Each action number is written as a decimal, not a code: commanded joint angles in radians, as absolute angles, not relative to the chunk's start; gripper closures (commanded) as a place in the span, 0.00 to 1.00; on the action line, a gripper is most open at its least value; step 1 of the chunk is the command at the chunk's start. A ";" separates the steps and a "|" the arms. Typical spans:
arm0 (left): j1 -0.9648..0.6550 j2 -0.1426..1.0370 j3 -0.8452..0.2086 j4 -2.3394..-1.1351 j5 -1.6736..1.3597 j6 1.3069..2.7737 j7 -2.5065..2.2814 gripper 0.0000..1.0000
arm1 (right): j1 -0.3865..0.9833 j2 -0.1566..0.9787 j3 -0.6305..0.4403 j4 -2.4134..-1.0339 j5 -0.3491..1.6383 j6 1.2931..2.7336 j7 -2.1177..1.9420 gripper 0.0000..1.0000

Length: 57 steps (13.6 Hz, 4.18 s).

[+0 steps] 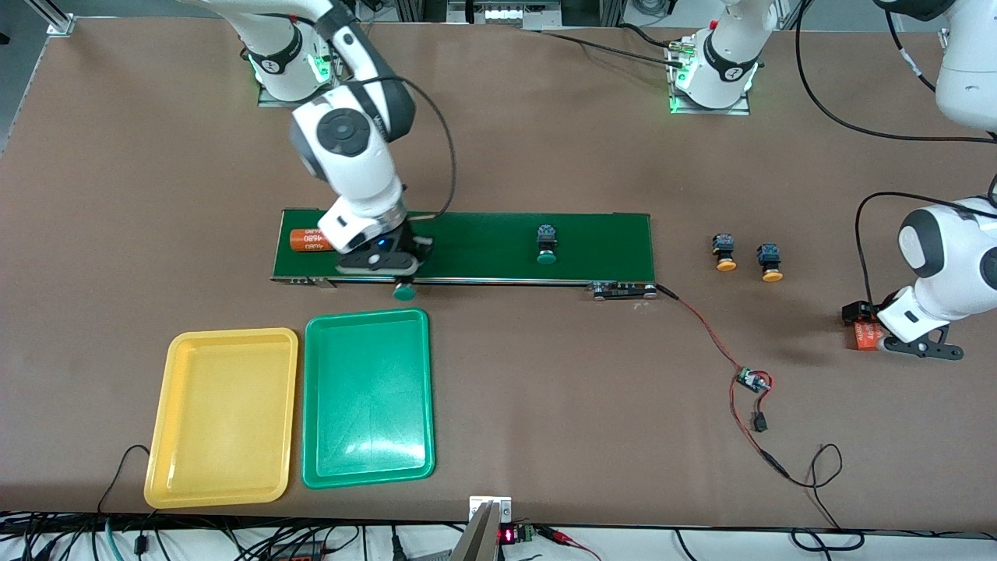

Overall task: Sort buttons by color to trays
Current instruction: 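Grasp the second orange cylinder with the left gripper while the right lifts, then drop the green button into the green tray with the right gripper, then place the cylinder on the belt while the right gripper returns to the belt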

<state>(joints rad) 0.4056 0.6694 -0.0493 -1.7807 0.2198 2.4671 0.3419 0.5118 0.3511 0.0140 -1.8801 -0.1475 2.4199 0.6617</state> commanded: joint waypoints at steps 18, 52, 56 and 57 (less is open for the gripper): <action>0.376 0.446 -0.495 -1.756 0.189 1.954 0.549 0.88 | 0.356 0.715 -0.032 -1.710 -0.163 2.655 0.425 0.28; 0.336 0.407 -0.834 -2.076 0.296 2.268 0.888 0.00 | 0.383 0.307 0.291 -2.046 -0.146 2.355 0.825 0.00; 0.328 0.382 -0.810 -1.890 0.190 1.993 0.881 0.00 | 0.382 0.307 0.291 -2.048 -0.146 2.352 0.821 0.00; 0.327 0.379 -0.784 -1.858 0.181 1.952 0.871 0.00 | 0.382 0.307 0.291 -2.048 -0.146 2.352 0.815 0.00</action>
<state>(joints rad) 0.3308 0.4006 -0.8172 -1.9285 0.2190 2.0459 0.8795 0.3911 0.3178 0.2835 -2.0358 -0.1521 2.3524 0.8150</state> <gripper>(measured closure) 0.000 0.000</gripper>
